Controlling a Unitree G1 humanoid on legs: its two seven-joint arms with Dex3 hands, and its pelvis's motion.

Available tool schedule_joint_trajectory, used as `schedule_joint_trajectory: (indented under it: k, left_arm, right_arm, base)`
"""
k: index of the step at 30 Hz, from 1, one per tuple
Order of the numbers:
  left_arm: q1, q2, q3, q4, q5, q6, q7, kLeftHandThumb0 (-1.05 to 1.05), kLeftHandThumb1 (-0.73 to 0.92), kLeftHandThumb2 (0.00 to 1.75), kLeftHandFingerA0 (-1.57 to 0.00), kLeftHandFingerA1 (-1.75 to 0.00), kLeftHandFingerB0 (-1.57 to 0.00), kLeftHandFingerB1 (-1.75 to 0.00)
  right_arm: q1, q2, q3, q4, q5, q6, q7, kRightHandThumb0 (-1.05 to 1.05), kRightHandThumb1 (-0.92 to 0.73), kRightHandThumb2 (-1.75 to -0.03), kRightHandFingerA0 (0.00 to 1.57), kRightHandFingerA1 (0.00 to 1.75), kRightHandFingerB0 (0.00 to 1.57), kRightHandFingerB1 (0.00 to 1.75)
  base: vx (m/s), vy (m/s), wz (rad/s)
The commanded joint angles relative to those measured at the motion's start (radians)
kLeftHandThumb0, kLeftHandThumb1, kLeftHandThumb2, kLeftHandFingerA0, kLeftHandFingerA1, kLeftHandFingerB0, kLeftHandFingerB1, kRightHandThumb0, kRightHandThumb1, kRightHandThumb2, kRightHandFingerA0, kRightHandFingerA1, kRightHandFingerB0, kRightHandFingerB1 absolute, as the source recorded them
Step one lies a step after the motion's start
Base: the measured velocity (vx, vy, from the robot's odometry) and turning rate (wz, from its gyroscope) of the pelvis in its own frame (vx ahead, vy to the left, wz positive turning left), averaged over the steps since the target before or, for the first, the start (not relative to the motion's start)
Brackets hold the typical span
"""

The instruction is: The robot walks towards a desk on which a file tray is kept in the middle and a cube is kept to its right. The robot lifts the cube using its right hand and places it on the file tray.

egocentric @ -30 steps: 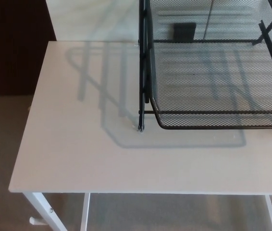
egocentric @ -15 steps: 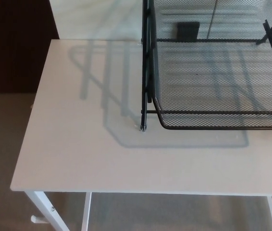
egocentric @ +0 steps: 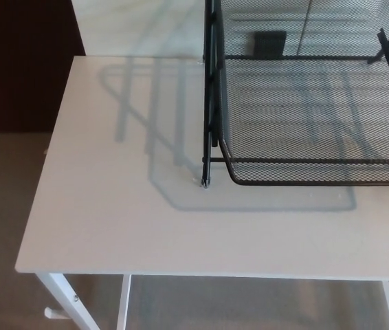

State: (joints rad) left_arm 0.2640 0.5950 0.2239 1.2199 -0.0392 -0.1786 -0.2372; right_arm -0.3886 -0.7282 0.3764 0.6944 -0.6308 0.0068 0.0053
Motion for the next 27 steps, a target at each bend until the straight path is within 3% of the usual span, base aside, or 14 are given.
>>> schedule_joint_trajectory:
  k: [1, 5, 7, 10, 12, 13, 14, 18, 21, 22, 23, 24, 26, 27]
  left_arm:
    - [0.012, 0.019, -0.011, -0.006, 0.017, -0.061, 0.002, -1.05, 0.90, 0.78, -0.56, -1.05, -0.27, -0.88]
    - [0.013, 0.021, -0.020, -0.006, 0.022, -0.057, 0.004, -1.05, 0.88, 0.79, -0.52, -1.05, -0.25, -0.88]
    - [0.018, 0.028, -0.026, -0.004, 0.026, -0.050, -0.003, -1.02, 0.88, 0.79, -0.46, -1.02, -0.23, -0.85]
    - [0.020, 0.031, -0.030, -0.001, 0.027, -0.050, -0.004, -1.03, 0.88, 0.79, -0.44, -1.03, -0.21, -0.86]
    - [0.025, 0.035, -0.032, -0.007, 0.028, -0.049, -0.006, -1.02, 0.86, 0.80, -0.40, -1.05, -0.21, -0.87]
    - [0.026, 0.037, -0.032, -0.011, 0.026, -0.043, -0.010, -1.05, 0.65, 1.13, -0.46, -0.92, -0.23, -0.76]
    - [0.025, 0.038, -0.033, -0.011, 0.027, -0.041, -0.009, -1.00, 0.86, 0.81, -0.41, -1.04, -0.21, -0.86]
    - [0.021, 0.039, -0.040, -0.007, 0.030, -0.036, -0.006, -1.00, 0.86, 0.80, -0.41, -1.02, -0.22, -0.84]
    - [0.020, 0.040, -0.045, 0.002, 0.031, -0.040, -0.005, -1.00, 0.86, 0.80, -0.43, -1.04, -0.22, -0.85]
    - [0.032, 0.041, -0.043, -0.008, 0.025, -0.045, -0.015, -1.04, 0.64, 1.13, -0.47, -0.92, -0.25, -0.76]
    - [0.031, 0.042, -0.050, -0.006, 0.034, -0.045, -0.004, -1.00, 0.85, 0.80, -0.44, -1.02, -0.24, -0.86]
    - [0.032, 0.041, -0.054, -0.005, 0.039, -0.047, -0.002, -1.01, 0.85, 0.81, -0.45, -1.01, -0.23, -0.84]
    - [0.032, 0.041, -0.053, -0.003, 0.038, -0.046, -0.007, -1.00, 0.84, 0.81, -0.44, -1.01, -0.23, -0.85]
    - [0.033, 0.043, -0.057, -0.006, 0.042, -0.046, -0.005, -1.01, 0.84, 0.81, -0.47, -0.98, -0.25, -0.81]
  right_arm:
    - [-0.001, 0.010, 0.053, 0.059, -0.041, 0.051, 0.118, -0.71, -0.53, -0.88, 0.64, 0.77, 0.04, 0.23]
    - [-0.023, 0.037, 0.069, 0.095, -0.035, 0.124, 0.174, -0.66, -0.54, -0.85, 0.53, 0.63, 0.04, 0.26]
    - [-0.029, 0.048, 0.059, 0.124, 0.001, 0.133, 0.238, -0.22, -0.57, -0.57, 0.55, 0.67, 0.11, 0.26]
    - [-0.021, 0.037, 0.090, 0.123, -0.038, 0.113, 0.220, -0.13, -0.60, -0.58, 0.55, 0.51, 0.47, 0.37]
    - [-0.047, 0.038, 0.146, 0.154, -0.093, 0.137, 0.262, -0.20, -0.55, -0.56, 0.62, 0.69, 0.74, 0.50]
    - [-0.051, 0.024, 0.176, 0.152, -0.122, 0.122, 0.260, -0.19, -0.56, -0.56, 0.63, 0.82, 0.68, 0.55]
    - [-0.051, 0.014, 0.190, 0.145, -0.131, 0.112, 0.260, -0.22, -0.51, -0.55, 0.67, 0.99, 0.70, 0.64]
    - [-0.004, -0.017, 0.206, 0.103, -0.152, 0.126, 0.158, -0.18, -0.49, -0.55, 0.75, 1.16, 0.71, 0.62]
    - [0.001, -0.035, 0.247, 0.090, -0.184, 0.131, 0.154, -0.23, -0.54, -0.55, 0.72, 1.05, 0.65, 0.52]
    - [-0.007, -0.018, 0.223, 0.138, -0.133, 0.101, 0.147, -0.24, -0.56, -0.56, 0.73, 0.87, 0.67, 0.49]
    - [0.002, -0.020, 0.225, 0.127, -0.139, 0.108, 0.136, -0.24, -0.60, -0.57, 0.73, 0.80, 0.68, 0.48]
    - [0.027, -0.022, 0.217, 0.121, -0.143, 0.097, 0.061, -0.23, -0.58, -0.57, 0.78, 1.15, 0.76, 0.53]
    - [0.077, -0.027, 0.191, 0.092, -0.134, 0.082, -0.041, -0.25, -0.60, -0.58, 0.79, 1.28, 0.77, 0.52]
    - [0.090, -0.037, 0.205, 0.097, -0.156, 0.065, -0.078, -0.24, -0.59, -0.60, 0.74, 1.46, 0.75, 0.73]
  base:
    - [0.00, 0.000, 0.00]
    - [0.00, 0.000, 0.00]
    - [0.00, 0.000, 0.00]
    - [0.00, 0.000, 0.00]
    - [0.00, 0.000, 0.00]
    - [0.00, 0.000, 0.00]
    - [0.00, 0.000, 0.00]
    - [0.00, -0.001, 0.02]
    - [0.00, 0.000, 0.05]
    - [0.00, 0.000, 0.00]
    - [-0.01, 0.000, 0.06]
    - [0.00, 0.000, 0.00]
    - [0.00, 0.000, 0.00]
    - [0.00, 0.000, 0.00]
